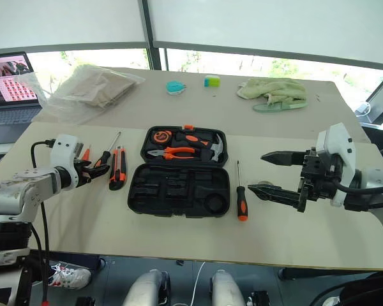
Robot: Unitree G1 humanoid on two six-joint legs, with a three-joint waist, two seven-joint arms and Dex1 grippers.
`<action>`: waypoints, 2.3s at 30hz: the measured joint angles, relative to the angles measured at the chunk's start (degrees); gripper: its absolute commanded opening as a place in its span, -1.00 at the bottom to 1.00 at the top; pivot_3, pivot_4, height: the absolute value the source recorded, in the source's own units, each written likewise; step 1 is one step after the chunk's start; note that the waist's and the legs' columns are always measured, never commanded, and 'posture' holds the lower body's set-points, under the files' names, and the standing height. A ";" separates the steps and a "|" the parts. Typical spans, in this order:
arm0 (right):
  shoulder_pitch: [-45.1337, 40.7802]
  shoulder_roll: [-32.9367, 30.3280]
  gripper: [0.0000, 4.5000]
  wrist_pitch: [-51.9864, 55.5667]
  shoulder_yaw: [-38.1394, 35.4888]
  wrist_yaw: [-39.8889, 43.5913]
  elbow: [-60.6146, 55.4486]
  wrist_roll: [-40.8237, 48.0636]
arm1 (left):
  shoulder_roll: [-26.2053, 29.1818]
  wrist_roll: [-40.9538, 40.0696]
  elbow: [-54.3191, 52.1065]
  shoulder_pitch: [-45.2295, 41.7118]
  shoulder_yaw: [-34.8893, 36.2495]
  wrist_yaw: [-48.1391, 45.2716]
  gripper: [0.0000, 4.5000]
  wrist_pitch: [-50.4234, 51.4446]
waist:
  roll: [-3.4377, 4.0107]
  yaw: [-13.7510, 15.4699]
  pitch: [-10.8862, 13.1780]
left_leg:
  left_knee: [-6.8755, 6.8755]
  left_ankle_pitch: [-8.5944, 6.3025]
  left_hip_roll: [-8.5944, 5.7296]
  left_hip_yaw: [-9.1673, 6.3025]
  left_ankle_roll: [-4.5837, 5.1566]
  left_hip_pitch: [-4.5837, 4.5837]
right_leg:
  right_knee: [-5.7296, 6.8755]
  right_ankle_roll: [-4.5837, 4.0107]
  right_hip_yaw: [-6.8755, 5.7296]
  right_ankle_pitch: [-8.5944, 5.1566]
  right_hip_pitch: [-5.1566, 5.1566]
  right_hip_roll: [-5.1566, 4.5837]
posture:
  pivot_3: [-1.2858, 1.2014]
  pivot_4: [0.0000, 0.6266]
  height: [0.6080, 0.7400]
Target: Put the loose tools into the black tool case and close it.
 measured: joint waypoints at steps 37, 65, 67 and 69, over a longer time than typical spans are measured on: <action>9.87 1.60 1.00 1.72 -6.57 -7.83 -6.23 4.11 | -2.07 13.80 17.62 -23.61 -24.70 -47.57 -0.61 -43.28 | -0.02 1.21 0.02 | 0.81 -0.12 -0.02 -0.22 0.21 -0.63 | 0.01 0.21 -0.20 0.12 -0.04 0.04 | 0.03 -0.52 1.00; 14.45 4.16 1.00 1.71 -9.18 -14.25 -11.21 4.07 | -12.28 25.85 43.74 -31.00 -27.86 -52.73 0.59 -62.99 | -0.02 1.22 0.02 | 1.19 -0.14 -0.04 -0.43 0.28 -0.80 | 0.09 0.37 -0.23 0.21 0.00 0.04 | 0.03 -0.52 1.00; 14.39 4.16 1.00 1.71 -9.06 -14.26 -11.20 4.06 | -12.27 25.43 43.49 -31.02 -27.10 -53.77 0.92 -62.05 | -0.02 1.23 0.02 | 1.20 -0.14 -0.04 -0.45 0.28 -0.82 | 0.09 0.38 -0.23 0.21 -0.01 0.04 | 0.03 -0.52 1.00; 14.26 4.16 1.00 1.69 -8.78 -14.25 -11.17 4.03 | -12.23 24.64 42.84 -31.47 -26.18 -54.16 0.98 -60.62 | -0.02 1.23 0.03 | 1.23 -0.13 -0.04 -0.49 0.28 -0.87 | 0.10 0.38 -0.25 0.21 -0.03 0.04 | 0.03 -0.52 1.00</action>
